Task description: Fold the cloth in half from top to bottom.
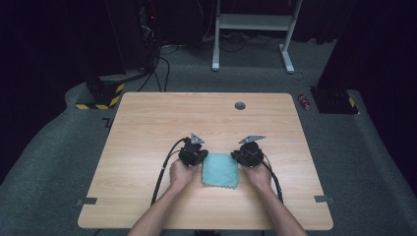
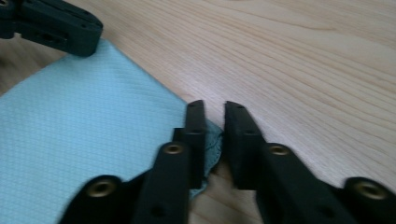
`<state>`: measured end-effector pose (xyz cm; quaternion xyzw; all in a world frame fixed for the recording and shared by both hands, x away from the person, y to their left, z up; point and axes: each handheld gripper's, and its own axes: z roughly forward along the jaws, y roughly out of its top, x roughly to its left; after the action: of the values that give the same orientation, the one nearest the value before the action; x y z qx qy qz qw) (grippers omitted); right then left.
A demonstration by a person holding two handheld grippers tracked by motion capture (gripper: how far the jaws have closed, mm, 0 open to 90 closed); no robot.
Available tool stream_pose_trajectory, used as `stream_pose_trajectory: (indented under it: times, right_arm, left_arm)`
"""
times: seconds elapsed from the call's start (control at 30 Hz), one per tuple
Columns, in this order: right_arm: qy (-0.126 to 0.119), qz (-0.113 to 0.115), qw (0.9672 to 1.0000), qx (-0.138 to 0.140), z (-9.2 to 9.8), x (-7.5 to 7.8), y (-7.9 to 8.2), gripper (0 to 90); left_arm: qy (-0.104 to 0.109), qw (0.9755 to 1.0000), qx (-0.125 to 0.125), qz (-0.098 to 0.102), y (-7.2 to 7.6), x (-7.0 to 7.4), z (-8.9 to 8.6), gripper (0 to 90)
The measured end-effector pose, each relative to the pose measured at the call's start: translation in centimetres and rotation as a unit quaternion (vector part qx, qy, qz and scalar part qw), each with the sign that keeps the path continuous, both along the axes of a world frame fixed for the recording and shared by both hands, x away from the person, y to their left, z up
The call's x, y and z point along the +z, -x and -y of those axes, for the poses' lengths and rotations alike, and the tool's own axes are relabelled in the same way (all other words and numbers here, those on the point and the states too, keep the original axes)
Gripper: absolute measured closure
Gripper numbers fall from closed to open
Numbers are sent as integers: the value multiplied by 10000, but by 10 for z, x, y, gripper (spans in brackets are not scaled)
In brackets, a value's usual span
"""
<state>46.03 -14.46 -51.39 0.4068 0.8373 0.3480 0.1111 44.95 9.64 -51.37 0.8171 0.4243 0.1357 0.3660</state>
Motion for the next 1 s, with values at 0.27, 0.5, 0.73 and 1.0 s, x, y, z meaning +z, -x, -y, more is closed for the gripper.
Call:
stream_pose_trajectory:
  times: [0.27, 0.5, 0.73, 1.0]
  right_arm:
    - [185, 269, 9995, 53, -12, 6, -6, 875]
    - [163, 282, 9994, -117, -24, 4, -17, 742]
    - [-217, 218, 9993, -215, -11, 7, -3, 662]
    - [-215, 330, 9992, -26, -2, 8, 22, 660]
  left_arm:
    - [94, 9998, 152, 101, -5, 1, -9, 876]
    - [127, 9994, 316, -50, -10, -3, -17, 719]
    - [166, 9997, 135, -79, 24, 3, -24, 464]
    - [-156, 9999, -31, 42, 58, 0, -25, 415]
